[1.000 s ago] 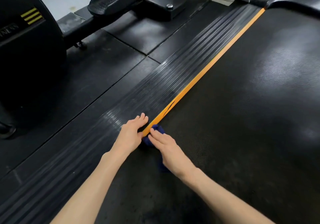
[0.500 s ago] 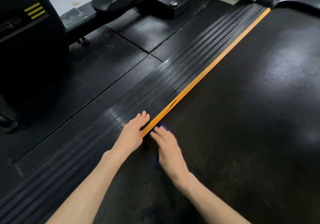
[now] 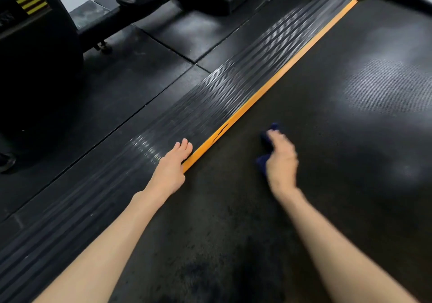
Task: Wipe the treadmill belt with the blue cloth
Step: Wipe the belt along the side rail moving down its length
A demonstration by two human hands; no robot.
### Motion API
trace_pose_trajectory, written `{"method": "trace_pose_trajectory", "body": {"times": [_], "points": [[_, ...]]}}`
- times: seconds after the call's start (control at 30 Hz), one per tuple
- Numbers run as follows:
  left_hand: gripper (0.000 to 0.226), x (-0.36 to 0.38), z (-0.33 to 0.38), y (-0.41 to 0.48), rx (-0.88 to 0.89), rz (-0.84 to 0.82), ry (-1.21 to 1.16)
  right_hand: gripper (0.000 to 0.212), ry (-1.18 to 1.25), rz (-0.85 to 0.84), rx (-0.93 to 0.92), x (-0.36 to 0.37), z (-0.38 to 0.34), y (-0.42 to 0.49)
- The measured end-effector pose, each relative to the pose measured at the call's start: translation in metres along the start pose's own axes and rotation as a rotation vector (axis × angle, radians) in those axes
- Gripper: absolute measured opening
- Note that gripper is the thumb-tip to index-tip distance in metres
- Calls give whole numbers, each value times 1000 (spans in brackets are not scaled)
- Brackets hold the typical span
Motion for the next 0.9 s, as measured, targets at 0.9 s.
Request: {"method": "trace_pose_trajectory", "body": {"times": [0.9], "points": [[79,3,2,-5,-42,86,-57,40,-117,-409,-773,27,-26,-154]]}}
Point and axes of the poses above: each hand's wrist, its own y-axis towards the middle knuckle, its own x-axis out of the palm, z = x × y, the point moved 8 cm from there along y, towards the middle knuckle, and after that the axes turned 5 degrees about x, right-handed, at the moved point
